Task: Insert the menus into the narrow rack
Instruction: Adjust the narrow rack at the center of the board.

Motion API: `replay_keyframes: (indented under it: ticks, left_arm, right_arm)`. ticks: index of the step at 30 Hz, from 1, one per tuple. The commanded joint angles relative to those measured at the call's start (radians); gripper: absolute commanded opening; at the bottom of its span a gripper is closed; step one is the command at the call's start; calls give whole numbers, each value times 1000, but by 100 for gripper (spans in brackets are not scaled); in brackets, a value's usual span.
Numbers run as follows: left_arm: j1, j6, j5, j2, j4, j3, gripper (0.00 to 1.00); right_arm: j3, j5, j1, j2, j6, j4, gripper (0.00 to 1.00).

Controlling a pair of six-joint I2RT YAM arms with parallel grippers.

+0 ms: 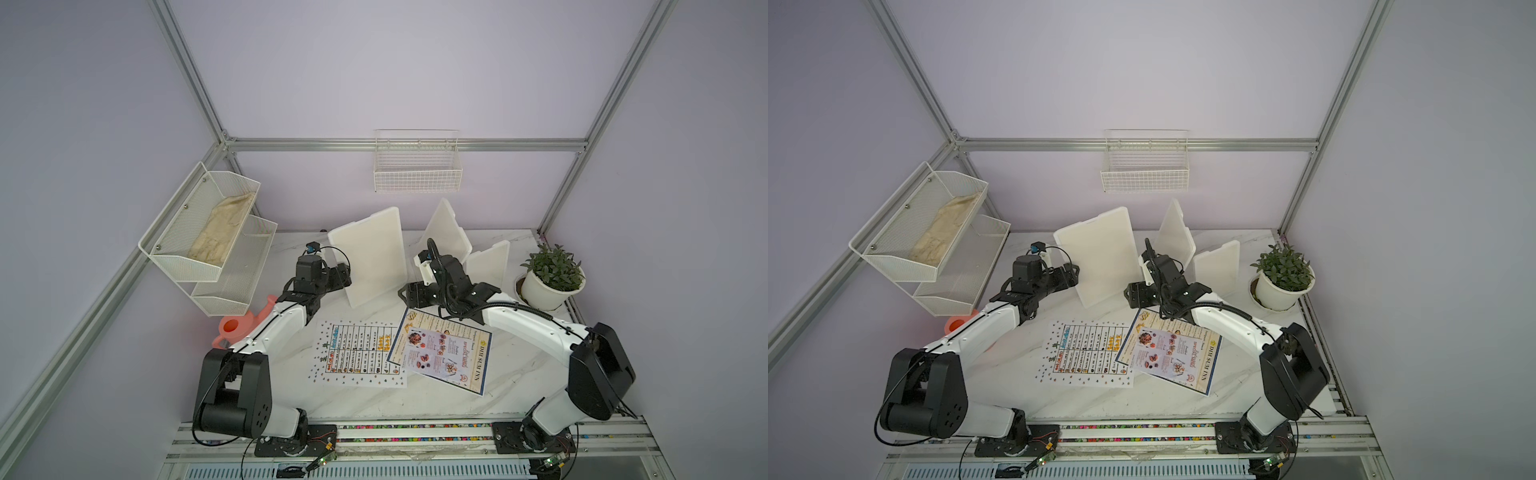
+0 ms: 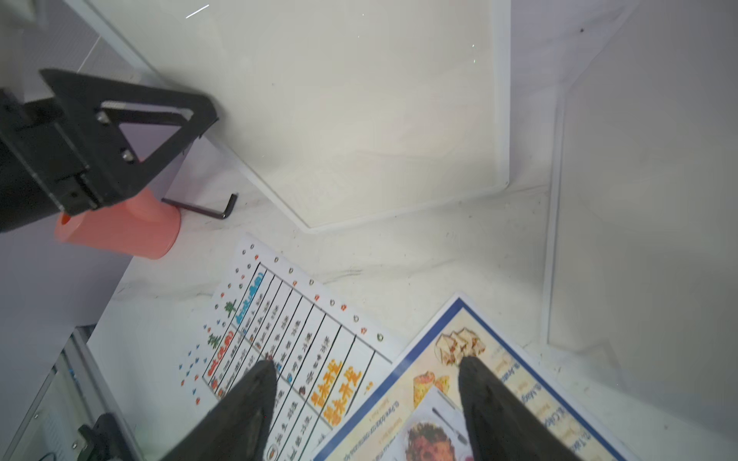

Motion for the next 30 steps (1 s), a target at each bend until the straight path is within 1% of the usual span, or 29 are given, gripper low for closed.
replay_keyframes:
  ticks: [1,4,7,10,13,16,21,25,30]
  left_arm:
    - [14,-13,93,-8,59,49,87]
    - [14,-7,164,-10,82,45,88]
    - [14,-4,204,-15,101,33,89]
    - [15,-10,209,-18,110,22,89]
    - [15,-19,210,-17,119,15,89]
    - [15,-24,216,-16,123,15,89]
    - [15,-37,227,-16,133,14,88]
    - [15,-43,236,-13,138,12,87]
    - [15,-52,243,-8,143,11,84]
  right_arm:
    - [111,67,-3,79,-27,48,76]
    - [179,49,-25,147,-45,55,76]
    - [234,-24,-78,198,-50,59,77]
    - [283,-107,-114,234,-83,44,81]
    - [334,-143,-126,267,-135,9,86]
    - [377,-160,-145,300,-155,-8,90]
    - [439,-224,-174,352,-185,-17,92]
    - [508,-248,-173,405,-222,-38,92]
    - [563,-214,-174,455,-237,-37,91]
